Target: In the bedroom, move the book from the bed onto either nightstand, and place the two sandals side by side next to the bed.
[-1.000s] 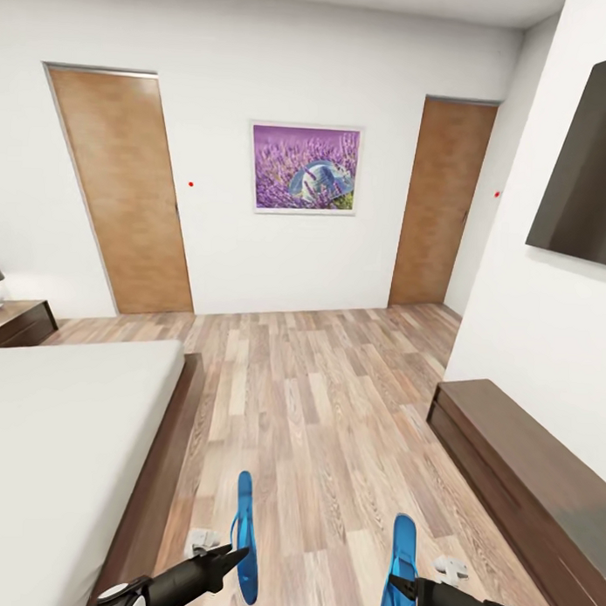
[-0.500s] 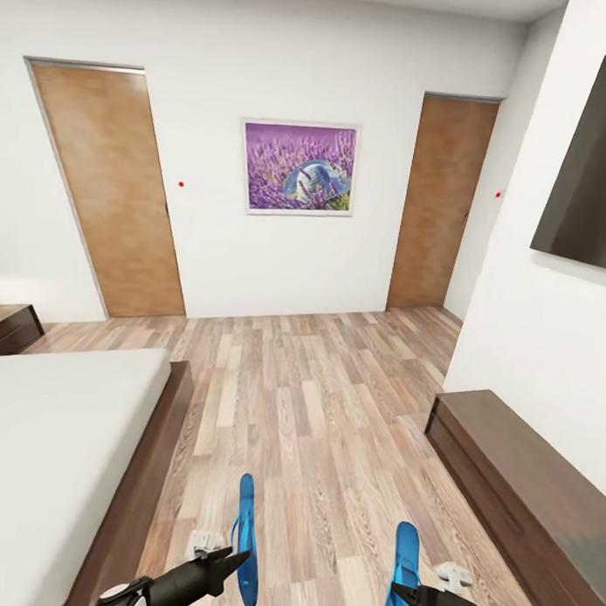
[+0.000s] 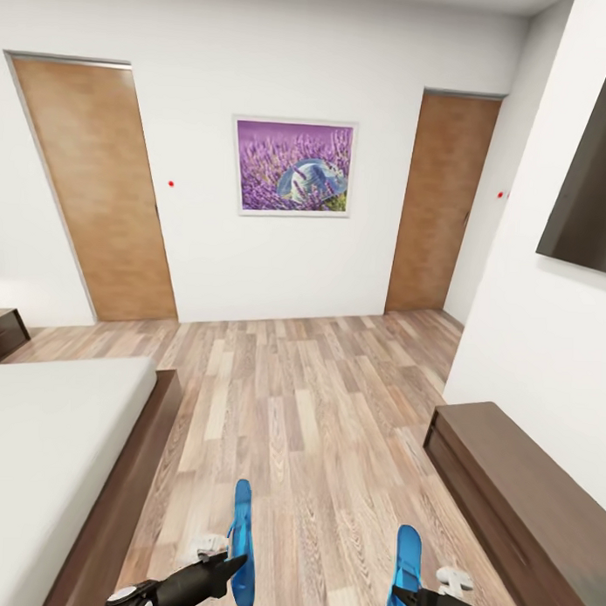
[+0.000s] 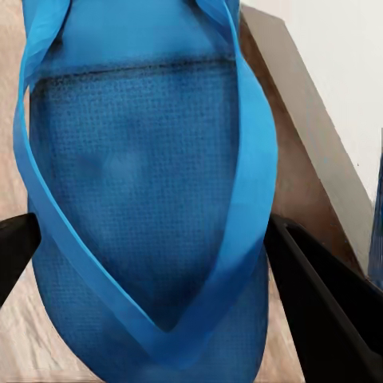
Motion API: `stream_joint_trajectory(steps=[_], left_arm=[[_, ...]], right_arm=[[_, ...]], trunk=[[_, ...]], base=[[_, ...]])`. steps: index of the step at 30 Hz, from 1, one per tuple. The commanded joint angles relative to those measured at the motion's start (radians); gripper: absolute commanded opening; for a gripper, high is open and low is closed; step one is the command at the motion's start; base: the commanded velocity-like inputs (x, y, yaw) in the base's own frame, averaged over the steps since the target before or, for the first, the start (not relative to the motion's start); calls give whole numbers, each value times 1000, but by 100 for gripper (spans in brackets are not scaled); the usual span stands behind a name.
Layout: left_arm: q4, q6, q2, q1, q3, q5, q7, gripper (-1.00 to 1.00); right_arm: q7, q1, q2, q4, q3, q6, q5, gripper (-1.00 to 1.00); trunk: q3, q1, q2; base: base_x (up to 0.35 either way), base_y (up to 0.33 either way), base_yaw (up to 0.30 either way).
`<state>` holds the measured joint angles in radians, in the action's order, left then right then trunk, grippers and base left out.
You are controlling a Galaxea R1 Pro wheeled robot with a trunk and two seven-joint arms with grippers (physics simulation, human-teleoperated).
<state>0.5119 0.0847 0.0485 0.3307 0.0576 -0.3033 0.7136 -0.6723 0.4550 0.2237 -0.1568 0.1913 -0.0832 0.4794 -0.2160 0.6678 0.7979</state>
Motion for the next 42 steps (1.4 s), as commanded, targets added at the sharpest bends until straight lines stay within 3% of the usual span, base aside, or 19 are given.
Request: stream_joint_trajectory(steps=[1,4,5,7,13,20,29,42], left_arm=[[-11,6,-9,1,5,8,-68,-100],[-66,-41,-28,1,5,104,-265,-100],[-109,-87,-31,1,4,135,-305,-100],[-168,-149,-32,1,3,156,-331,-100],[-236,-216,-37,1,2,168,-348,-100],[-240,-217,-35,1,-3,160,-349,-100],[-240,-217,-38,1,-3,159,-350,-100],[-240,-217,-38,1,-2,159,-350,-100]], right_arm=[[24,1,-2,4,4,-9,11,-100],[152,1,-5,12,7,-9,10,-100],[205,1,-5,13,7,-9,10,-100],[244,1,-6,15,7,-9,10,-100],[271,1,-6,60,7,8,11,-100],[270,1,-6,69,7,89,11,-100],[267,1,-6,69,7,95,11,-100],[263,1,-6,69,7,95,12,-100]], trunk=[[-1,1,1],[-1,1,1],[-1,1,1],[-1,1,1],[-1,1,1],[-1,1,1],[-2,1,1],[-10,1,1]], base=[[280,-134,0],[280,-134,0],[280,-134,0],[280,-134,0],[284,-107,0],[309,-13,0],[328,0,27],[319,0,221]])
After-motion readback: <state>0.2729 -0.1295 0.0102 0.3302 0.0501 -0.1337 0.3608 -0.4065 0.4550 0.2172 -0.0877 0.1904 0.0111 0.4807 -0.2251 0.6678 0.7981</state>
